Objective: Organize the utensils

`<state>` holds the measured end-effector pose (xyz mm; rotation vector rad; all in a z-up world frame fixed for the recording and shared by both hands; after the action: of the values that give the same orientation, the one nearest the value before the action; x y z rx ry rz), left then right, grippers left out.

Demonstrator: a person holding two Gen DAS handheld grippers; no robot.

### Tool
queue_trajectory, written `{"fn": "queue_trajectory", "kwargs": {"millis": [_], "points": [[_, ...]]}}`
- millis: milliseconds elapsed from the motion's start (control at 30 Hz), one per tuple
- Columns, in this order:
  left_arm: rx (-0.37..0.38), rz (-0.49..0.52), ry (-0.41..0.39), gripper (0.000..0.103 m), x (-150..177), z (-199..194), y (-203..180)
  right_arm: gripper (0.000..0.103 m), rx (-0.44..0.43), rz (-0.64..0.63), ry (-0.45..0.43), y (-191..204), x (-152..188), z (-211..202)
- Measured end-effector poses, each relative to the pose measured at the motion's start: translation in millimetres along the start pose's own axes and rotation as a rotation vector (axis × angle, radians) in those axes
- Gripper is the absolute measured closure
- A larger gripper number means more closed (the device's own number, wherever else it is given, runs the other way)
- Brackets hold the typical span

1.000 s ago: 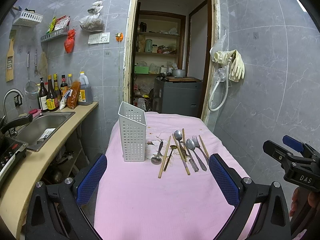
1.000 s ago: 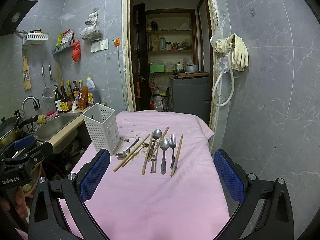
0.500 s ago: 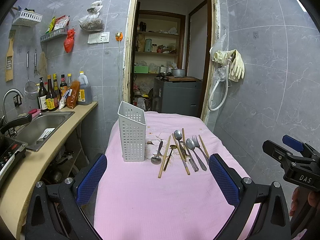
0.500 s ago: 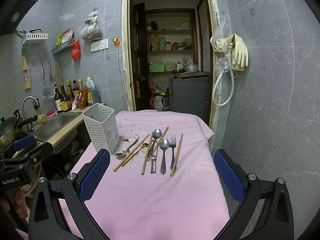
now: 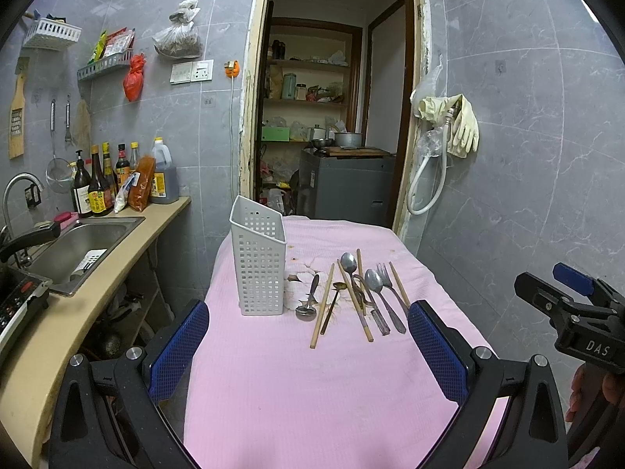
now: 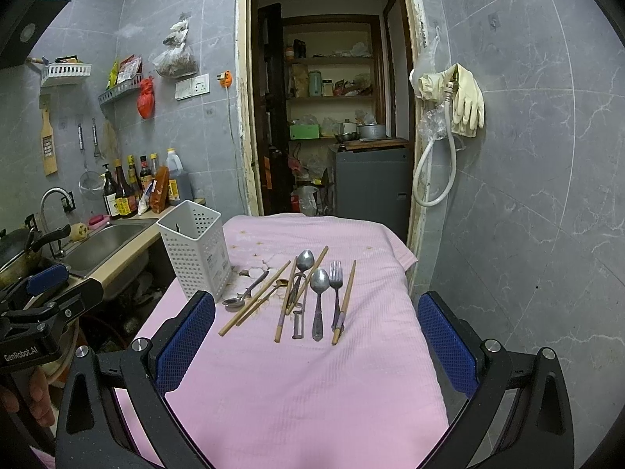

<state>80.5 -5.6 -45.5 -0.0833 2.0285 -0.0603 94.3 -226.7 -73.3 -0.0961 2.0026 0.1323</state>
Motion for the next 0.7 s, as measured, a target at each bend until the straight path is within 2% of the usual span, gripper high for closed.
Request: {"fn": "queue_trajectory", "kwargs": {"millis": [300,433,700], "points": [[0.009,0.01,0.02,0.0,3.3,23.3,7.5,0.001,0.06,0.034,-0.007,-6.4,-8.6,10.7],[0.027,0.031,0.016,0.0,-10.5,33.1,14.9,0.001,0.096,0.042,-0.014,-9.8,-11.9,16.2],[0.075,0.045,-0.022,0.0,-41.0,60.6,10.8,0.001,0.159,0.032,-0.02,-17.1,-39.3,29.4]]}}
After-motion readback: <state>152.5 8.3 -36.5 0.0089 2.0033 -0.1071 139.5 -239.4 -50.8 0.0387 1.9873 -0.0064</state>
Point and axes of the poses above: each gripper's, at about its wrist camera, not at the fingertips, and z roughly the way its jaws point, y to its left, x to its underside, the point moved 7 cm from there along z, roughly the way its jaws point, and after that the axes turned 2 degrees about y, right-handed, at the moved point
